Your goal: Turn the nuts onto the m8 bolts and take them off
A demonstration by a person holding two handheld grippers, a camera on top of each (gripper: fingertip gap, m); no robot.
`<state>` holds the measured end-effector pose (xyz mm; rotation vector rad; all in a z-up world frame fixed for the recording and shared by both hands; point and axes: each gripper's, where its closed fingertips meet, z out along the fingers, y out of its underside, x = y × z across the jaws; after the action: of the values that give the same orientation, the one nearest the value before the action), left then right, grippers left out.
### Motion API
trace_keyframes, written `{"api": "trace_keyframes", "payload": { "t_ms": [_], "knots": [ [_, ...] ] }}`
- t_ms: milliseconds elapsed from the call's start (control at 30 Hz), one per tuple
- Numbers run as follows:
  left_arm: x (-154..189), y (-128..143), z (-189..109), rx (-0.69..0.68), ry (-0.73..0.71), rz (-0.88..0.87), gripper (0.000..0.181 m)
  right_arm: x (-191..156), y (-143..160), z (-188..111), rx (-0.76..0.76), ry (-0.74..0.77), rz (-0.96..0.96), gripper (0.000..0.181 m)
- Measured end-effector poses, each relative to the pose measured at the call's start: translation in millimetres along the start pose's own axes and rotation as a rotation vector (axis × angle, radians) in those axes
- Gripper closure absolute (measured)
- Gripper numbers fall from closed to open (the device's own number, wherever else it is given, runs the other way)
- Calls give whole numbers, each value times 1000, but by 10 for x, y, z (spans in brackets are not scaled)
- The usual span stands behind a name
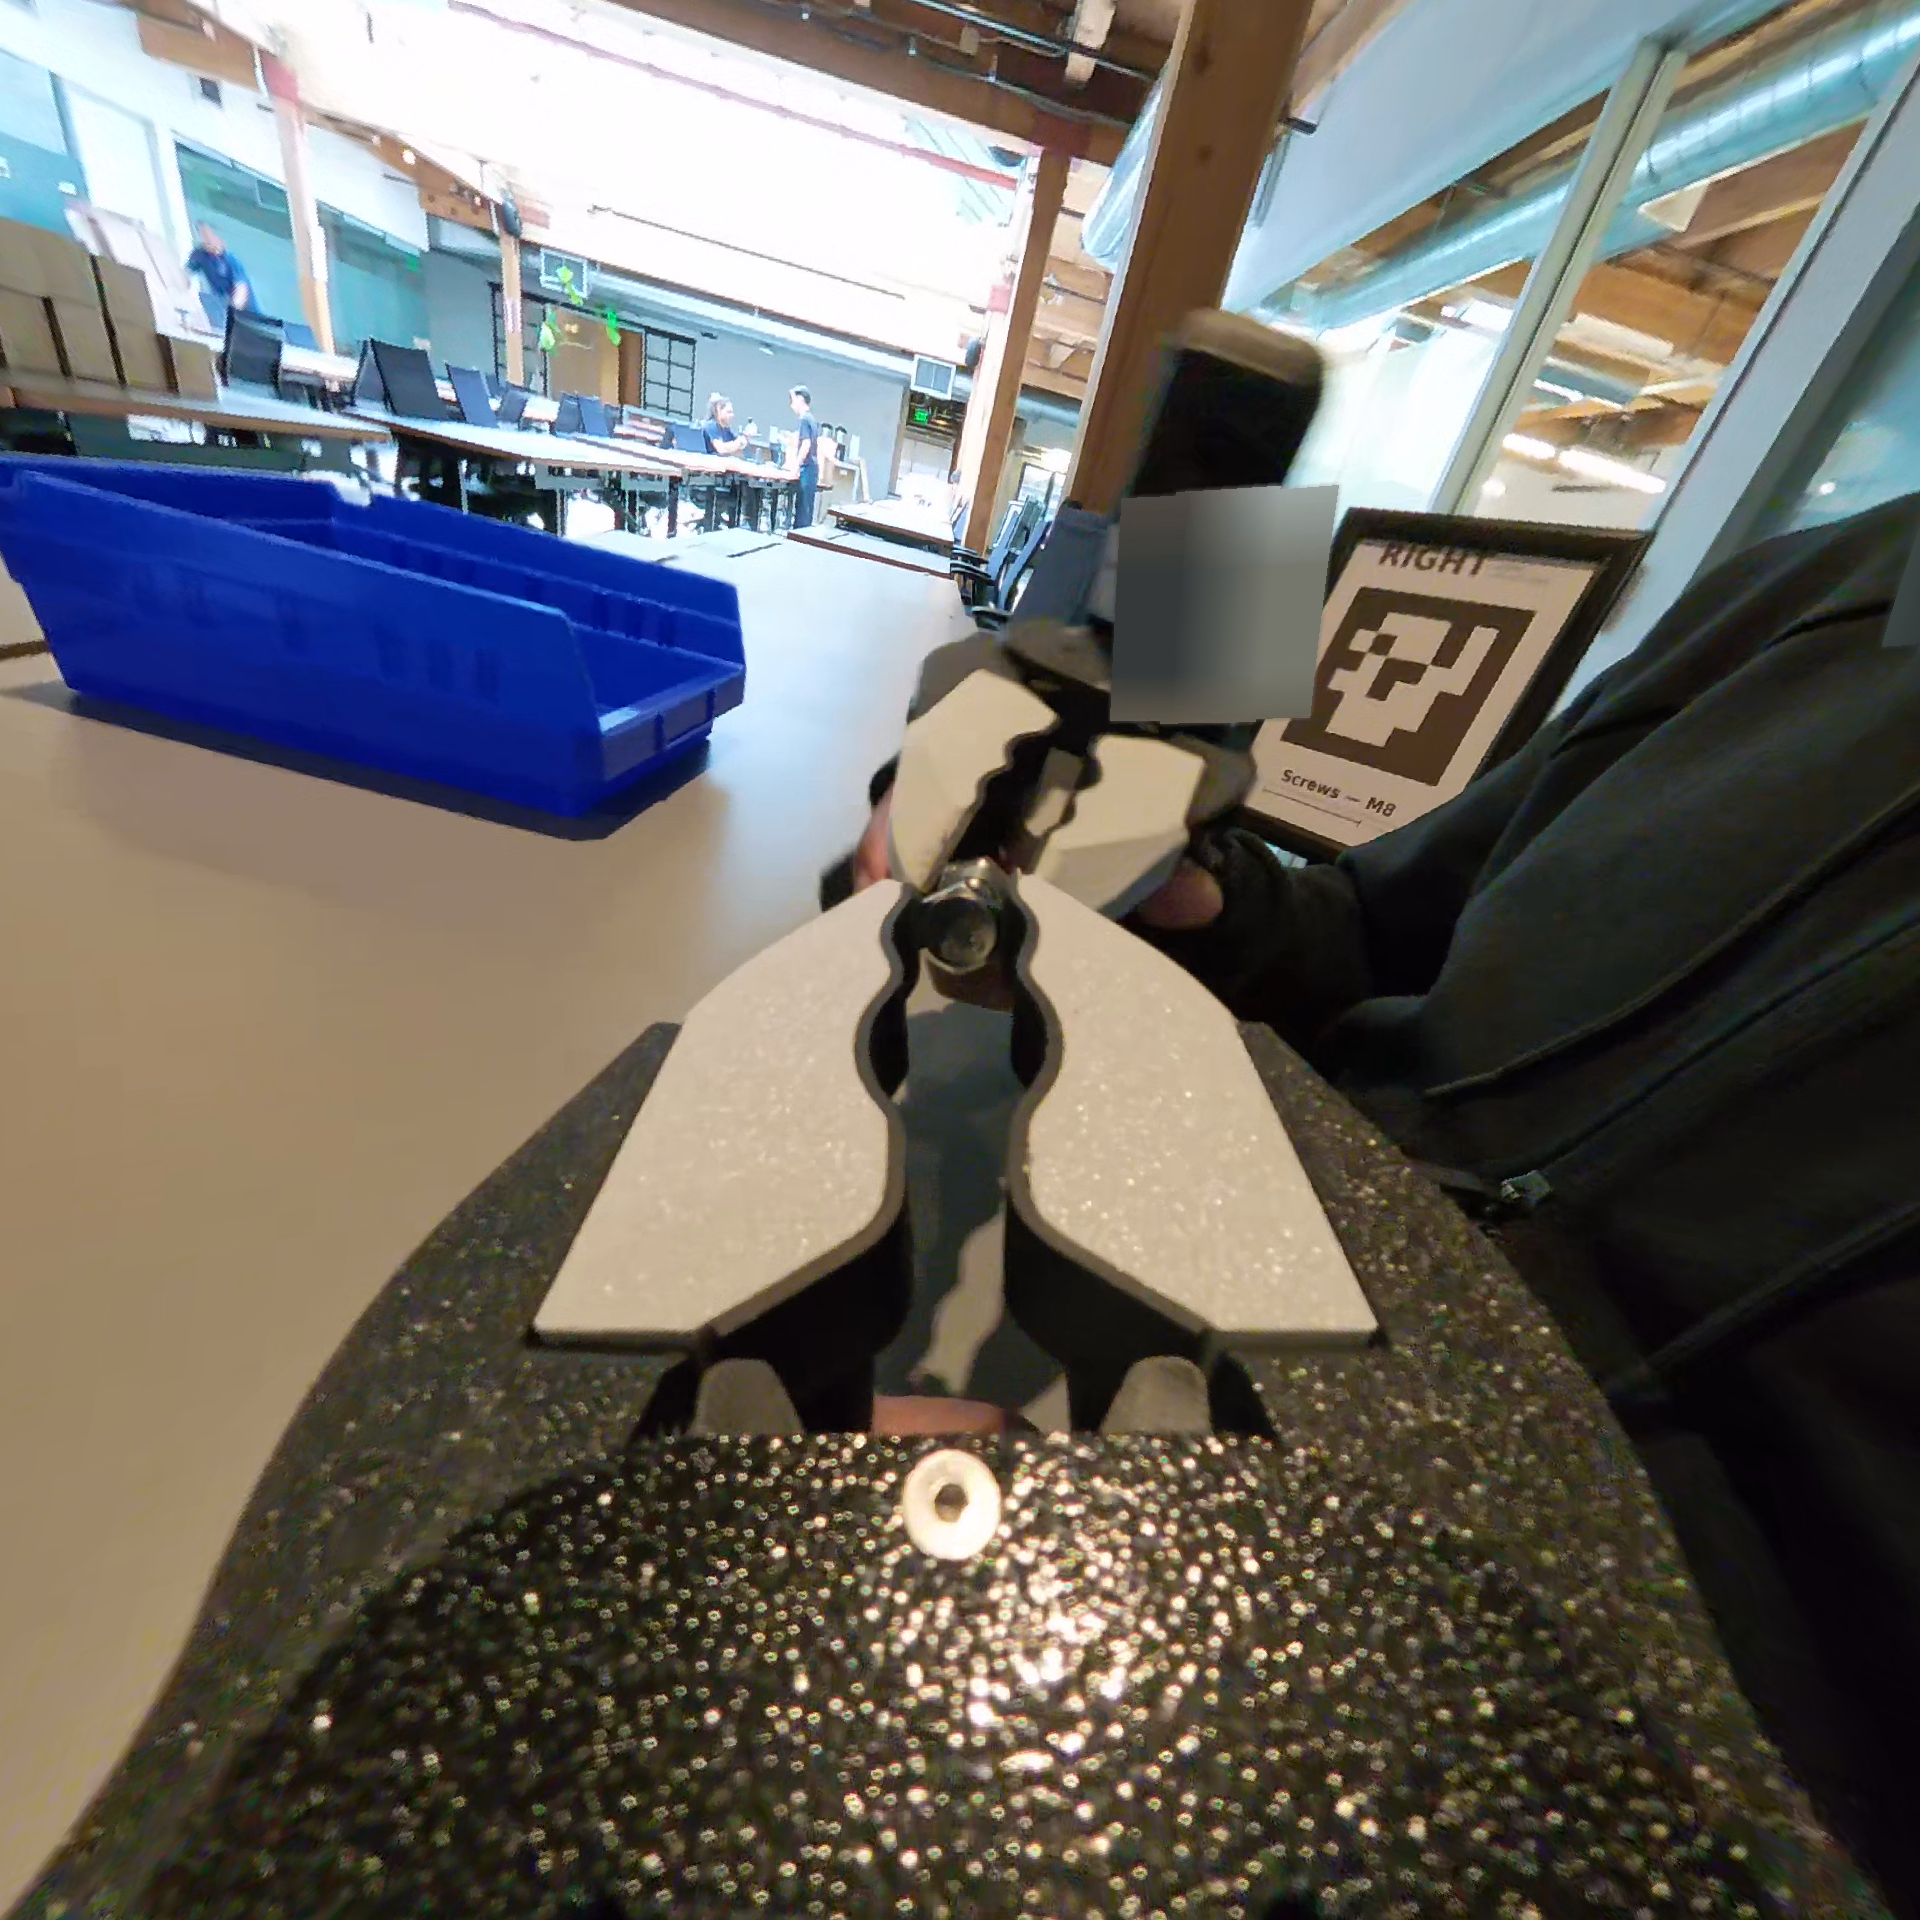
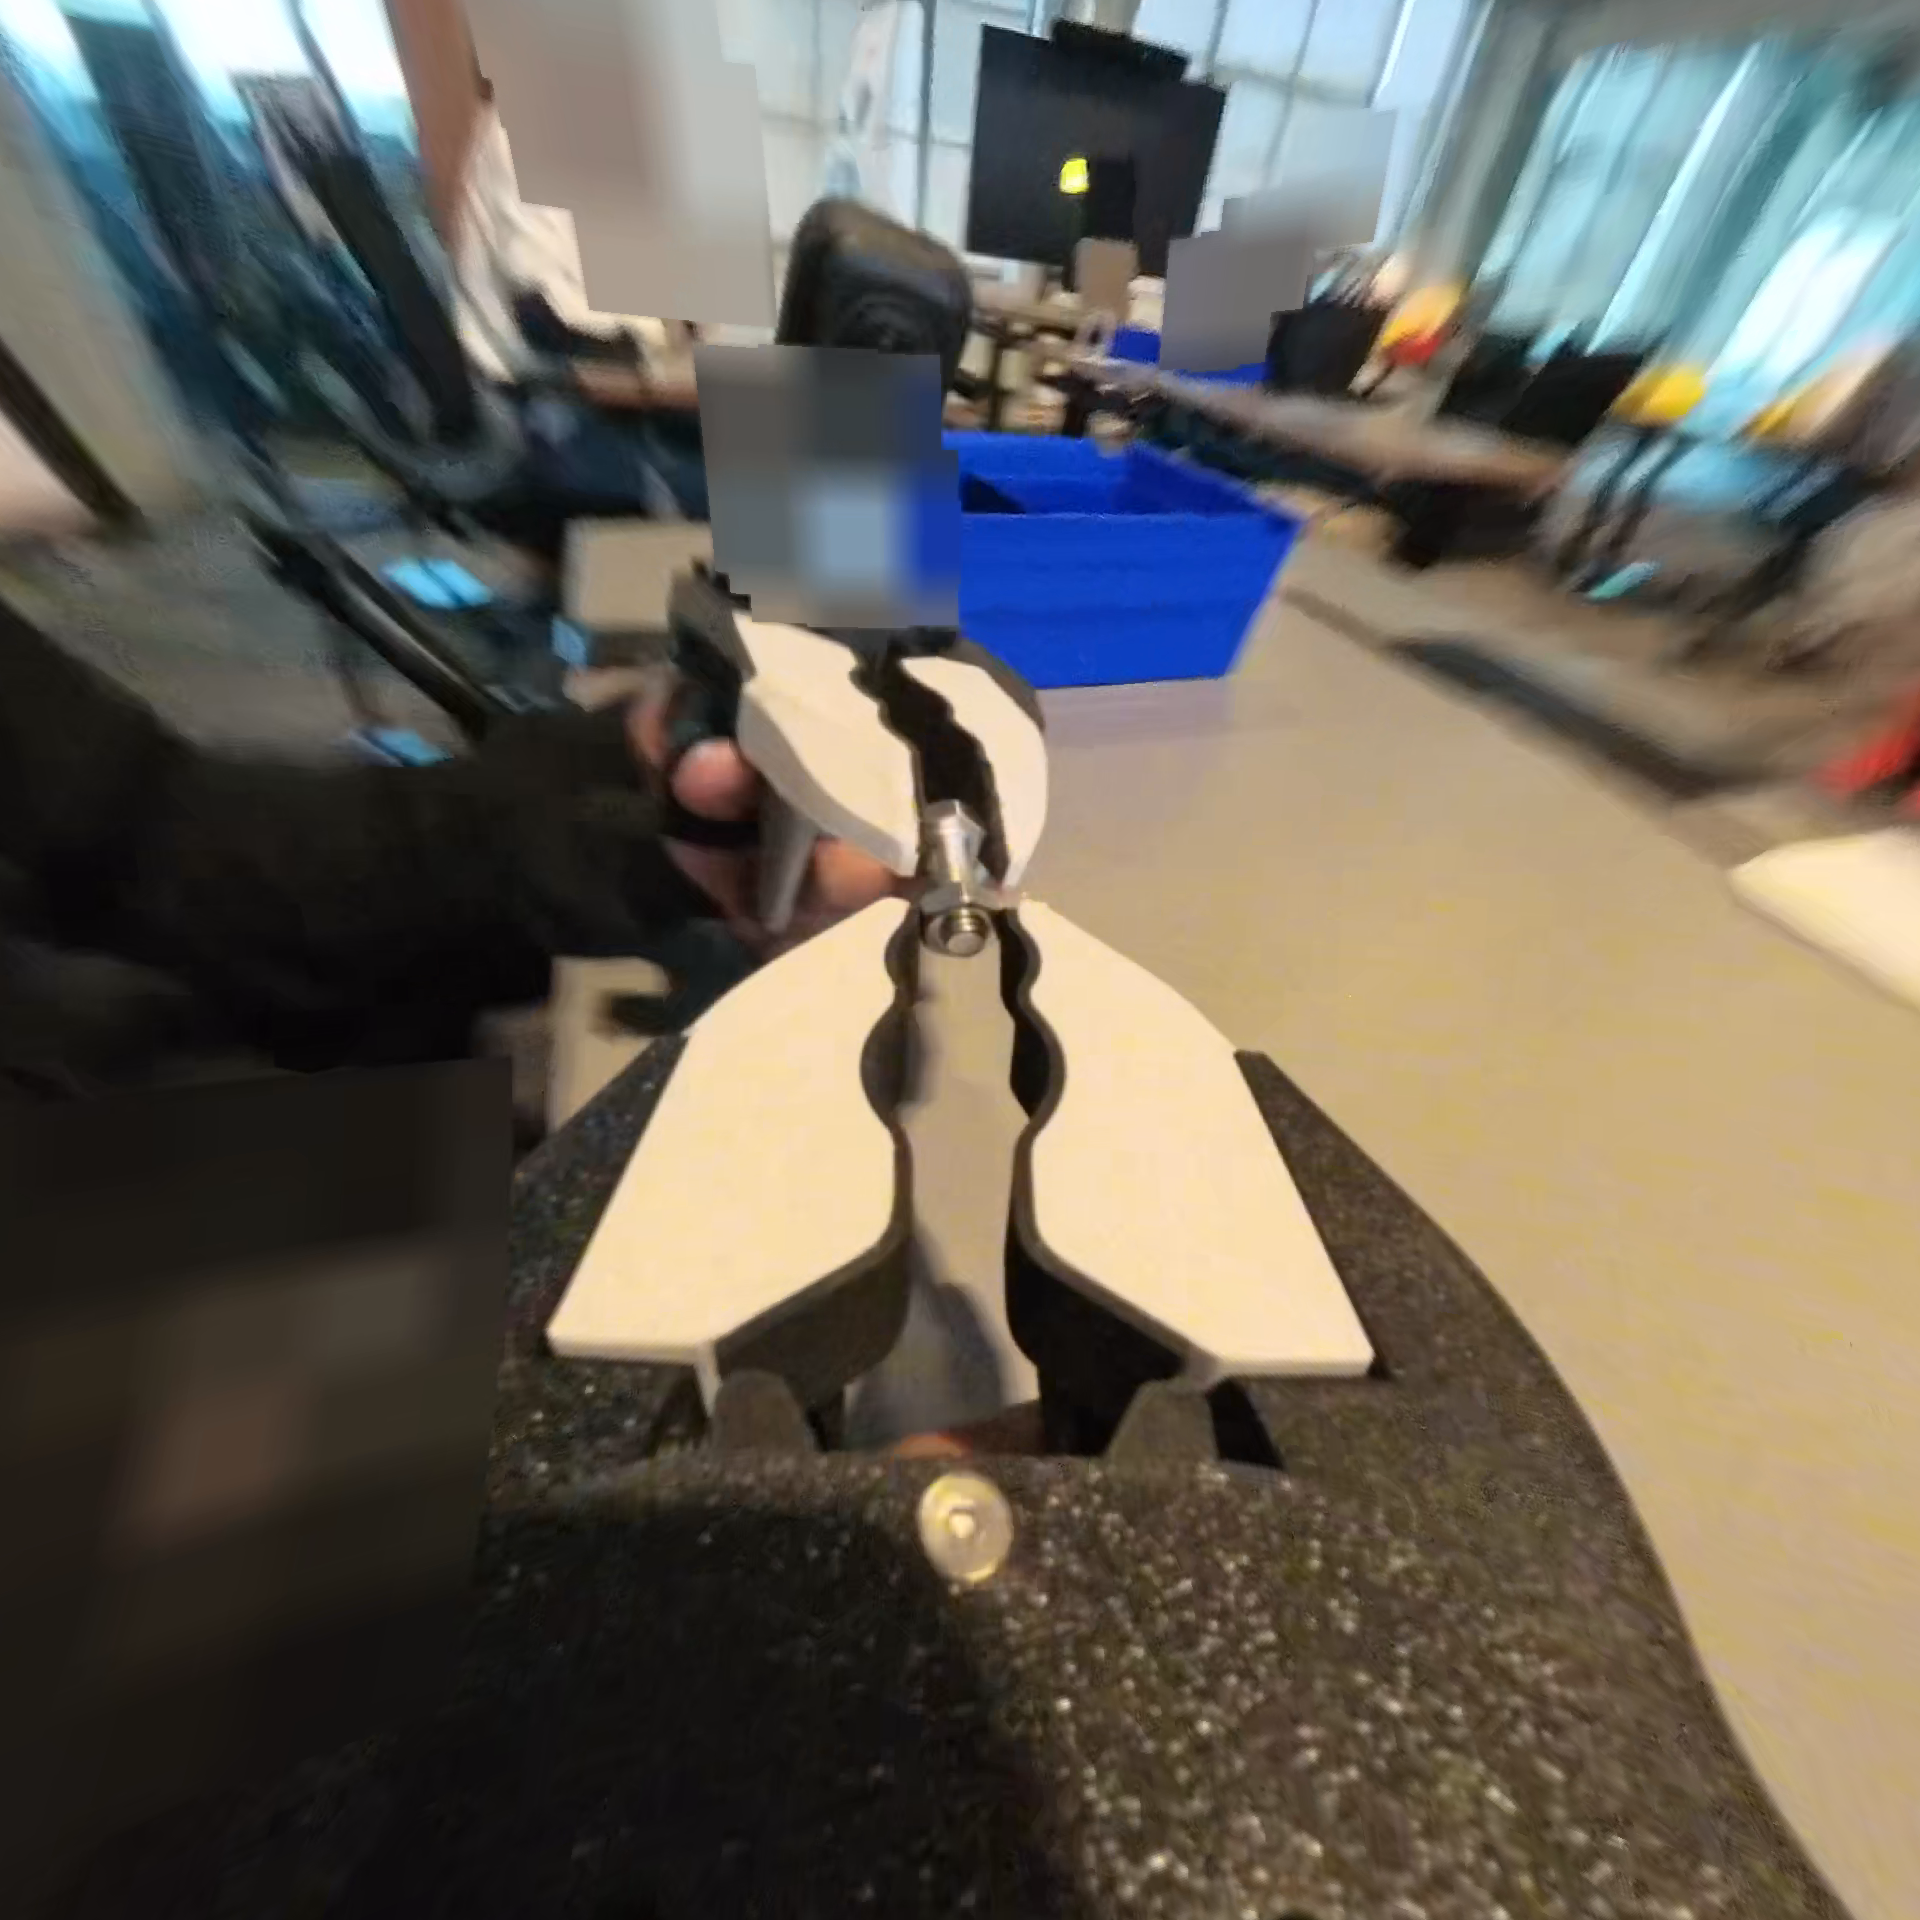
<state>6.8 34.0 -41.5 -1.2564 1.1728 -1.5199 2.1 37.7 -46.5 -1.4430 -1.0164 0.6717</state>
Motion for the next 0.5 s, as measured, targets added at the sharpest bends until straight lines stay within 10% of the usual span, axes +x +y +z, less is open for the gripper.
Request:
{"api": "trace_keyframes", "payload": {
  "t_ms": [133,500],
  "knots": [
    [50,-72,12,42,8,45,167,-54,-103,-48,91,-225,452,165],
    [-11,-31,5,31,18,-74,167,57,-41,-6,30,155,-400,156]
  ]
}}
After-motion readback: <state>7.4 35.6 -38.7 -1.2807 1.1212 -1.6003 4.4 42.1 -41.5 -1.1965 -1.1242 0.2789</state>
